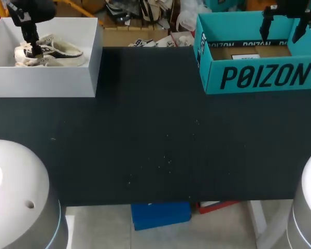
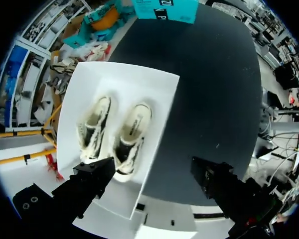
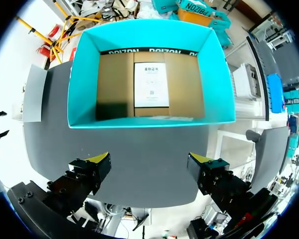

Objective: Take the shoe out of the shoebox, open the shoe tongue, remove and reinsert the insole, then place the shoe into the shoebox

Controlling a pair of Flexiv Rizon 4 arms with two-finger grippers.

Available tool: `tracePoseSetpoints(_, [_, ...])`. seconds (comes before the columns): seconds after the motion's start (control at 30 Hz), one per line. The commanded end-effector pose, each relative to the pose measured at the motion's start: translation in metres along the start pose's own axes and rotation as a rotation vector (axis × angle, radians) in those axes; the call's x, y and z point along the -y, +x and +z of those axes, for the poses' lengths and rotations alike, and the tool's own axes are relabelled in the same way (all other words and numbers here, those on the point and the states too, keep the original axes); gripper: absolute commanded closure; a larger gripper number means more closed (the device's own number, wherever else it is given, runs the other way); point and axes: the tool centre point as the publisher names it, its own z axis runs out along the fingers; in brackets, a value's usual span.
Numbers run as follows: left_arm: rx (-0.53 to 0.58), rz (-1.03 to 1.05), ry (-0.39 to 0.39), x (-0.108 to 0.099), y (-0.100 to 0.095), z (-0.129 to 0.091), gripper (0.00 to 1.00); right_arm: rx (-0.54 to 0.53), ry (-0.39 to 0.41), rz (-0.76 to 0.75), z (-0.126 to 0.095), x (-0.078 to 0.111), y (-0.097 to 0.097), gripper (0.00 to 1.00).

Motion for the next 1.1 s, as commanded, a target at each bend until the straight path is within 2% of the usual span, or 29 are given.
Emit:
tracePoseSetpoints(0.03, [0.009, 0.4, -0.065, 0.0, -0.002, 0.003, 0.0, 0.001, 0.001, 0.0, -0.001, 0.0, 0.0, 0.0])
tracePoseSetpoints(0.23, [0.009, 0.4, -0.065, 0.0, -0.002, 0.003, 0.0, 0.001, 0.001, 0.0, -0.001, 0.0, 0.0, 0.0])
tracePoseSetpoints(0.27, [0.001, 0.387, -0.069, -0.001, -0.004, 0.008, 0.0, 0.001, 0.001, 0.0, -0.001, 0.0, 0.0, 0.0])
tracePoseSetpoints(0.3, [0.004, 0.373, -0.071, -0.003, -0.006, 0.009, 0.2, 0.001, 0.001, 0.0, -0.001, 0.0, 0.0, 0.0])
tracePoseSetpoints(0.33, [0.006, 0.362, -0.068, -0.007, -0.011, 0.012, 0.66, 0.001, 0.001, 0.0, -0.001, 0.0, 0.0, 0.0])
tracePoseSetpoints(0.37, [0.012, 0.342, -0.062, -0.01, -0.015, 0.013, 0.79, 0.001, 0.001, 0.0, -0.001, 0.0, 0.0, 0.0])
tracePoseSetpoints(0.47, [0.013, 0.293, -0.044, -0.019, -0.032, 0.02, 0.8, 0.001, 0.001, 0.0, -0.001, 0.0, 0.0, 0.0])
tracePoseSetpoints(0.5, [0.019, 0.283, -0.045, -0.021, -0.036, 0.022, 0.76, 0.001, 0.001, 0.0, -0.001, 0.0, 0.0, 0.0])
tracePoseSetpoints(0.57, [0.017, 0.274, -0.034, -0.022, -0.044, 0.029, 0.55, 0.001, 0.001, 0.0, -0.001, 0.0, 0.0, 0.0])
tracePoseSetpoints(0.67, [0.008, 0.273, -0.032, -0.019, -0.055, 0.042, 0.58, 0.001, 0.001, 0.0, -0.001, 0.0, 0.0, 0.0])
tracePoseSetpoints(0.93, [-0.004, 0.274, -0.045, -0.012, -0.078, 0.073, 0.51, 0.001, 0.001, 0.0, -0.001, 0.0, 0.0, 0.0])
tracePoseSetpoints(1.1, [-0.008, 0.275, -0.053, -0.007, -0.089, 0.092, 0.52, 0.001, 0.001, 0.0, -0.001, 0.0, 0.0, 0.0])
